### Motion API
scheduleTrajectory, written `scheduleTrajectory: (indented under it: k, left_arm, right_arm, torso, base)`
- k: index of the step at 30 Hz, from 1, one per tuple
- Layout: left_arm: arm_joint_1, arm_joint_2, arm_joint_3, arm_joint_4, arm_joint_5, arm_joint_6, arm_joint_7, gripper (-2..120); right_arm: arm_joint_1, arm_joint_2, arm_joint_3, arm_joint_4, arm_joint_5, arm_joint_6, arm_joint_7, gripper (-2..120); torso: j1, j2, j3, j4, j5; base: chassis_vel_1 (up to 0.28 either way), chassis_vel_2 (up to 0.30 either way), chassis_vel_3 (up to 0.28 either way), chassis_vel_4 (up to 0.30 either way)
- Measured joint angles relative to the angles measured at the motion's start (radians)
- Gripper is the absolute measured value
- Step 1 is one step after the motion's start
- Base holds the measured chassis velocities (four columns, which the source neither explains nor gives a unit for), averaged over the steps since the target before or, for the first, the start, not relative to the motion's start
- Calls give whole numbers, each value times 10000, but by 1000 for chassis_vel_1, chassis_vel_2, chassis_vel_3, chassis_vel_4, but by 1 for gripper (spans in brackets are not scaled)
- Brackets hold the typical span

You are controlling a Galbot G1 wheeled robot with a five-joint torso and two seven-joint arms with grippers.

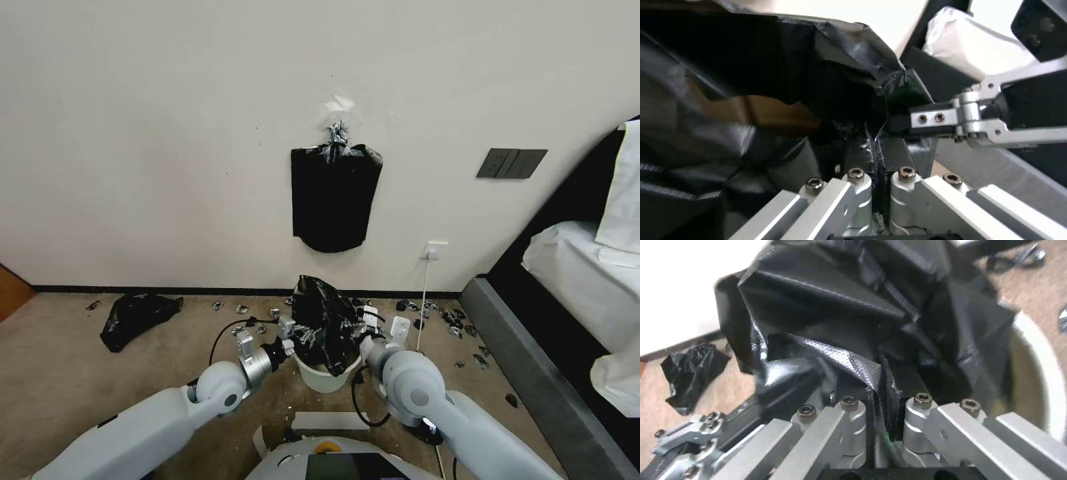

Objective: Place a trash bag onto the trash bin.

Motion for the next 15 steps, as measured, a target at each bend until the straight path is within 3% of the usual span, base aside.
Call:
scheduleTrajectory:
  k: [15]
  left_arm:
    - [19,-340,209,262,64,18,-315,0]
  right_arm:
    - [201,-272,-176,-499,-93,2,10,7]
  torso:
    - [0,0,0,-1,0]
  base:
    - [0,0,0,0]
